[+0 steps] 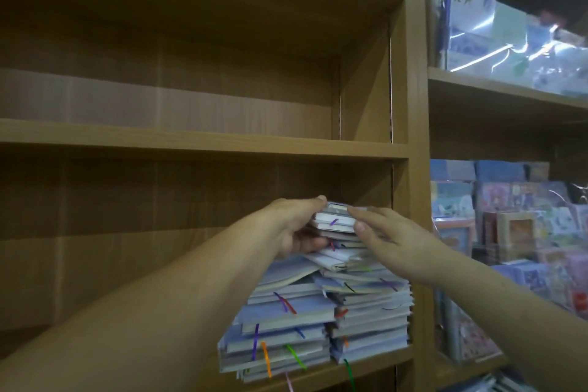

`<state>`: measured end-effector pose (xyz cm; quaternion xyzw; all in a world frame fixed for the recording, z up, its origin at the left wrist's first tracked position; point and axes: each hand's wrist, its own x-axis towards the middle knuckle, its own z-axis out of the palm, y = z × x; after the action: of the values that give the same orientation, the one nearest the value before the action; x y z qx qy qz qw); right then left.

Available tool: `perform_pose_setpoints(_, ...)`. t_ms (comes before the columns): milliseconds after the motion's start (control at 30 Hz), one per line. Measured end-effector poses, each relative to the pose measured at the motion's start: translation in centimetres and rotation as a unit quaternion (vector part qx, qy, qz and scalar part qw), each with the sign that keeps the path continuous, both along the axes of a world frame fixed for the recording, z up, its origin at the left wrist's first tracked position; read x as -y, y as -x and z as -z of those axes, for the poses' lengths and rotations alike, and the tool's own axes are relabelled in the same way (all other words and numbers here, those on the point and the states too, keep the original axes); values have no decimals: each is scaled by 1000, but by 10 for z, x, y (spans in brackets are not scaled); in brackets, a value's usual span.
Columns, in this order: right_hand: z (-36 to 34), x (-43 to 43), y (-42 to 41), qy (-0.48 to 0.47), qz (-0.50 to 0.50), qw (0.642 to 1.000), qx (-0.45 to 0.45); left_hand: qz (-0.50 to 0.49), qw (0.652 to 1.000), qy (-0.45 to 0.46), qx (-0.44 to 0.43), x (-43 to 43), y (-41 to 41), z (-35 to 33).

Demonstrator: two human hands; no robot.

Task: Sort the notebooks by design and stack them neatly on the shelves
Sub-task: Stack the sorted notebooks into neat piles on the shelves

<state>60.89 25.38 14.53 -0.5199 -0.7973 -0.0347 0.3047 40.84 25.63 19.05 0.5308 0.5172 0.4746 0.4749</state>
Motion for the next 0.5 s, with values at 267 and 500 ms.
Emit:
perform_pose_setpoints(267,-6,8,-2,18,-69,986,-149,-10,996,-2,86,3,-10,0)
perform_pose_setpoints(500,-31,27,18,-45,1,992,-115,-21,978,-54,198,37,3,7)
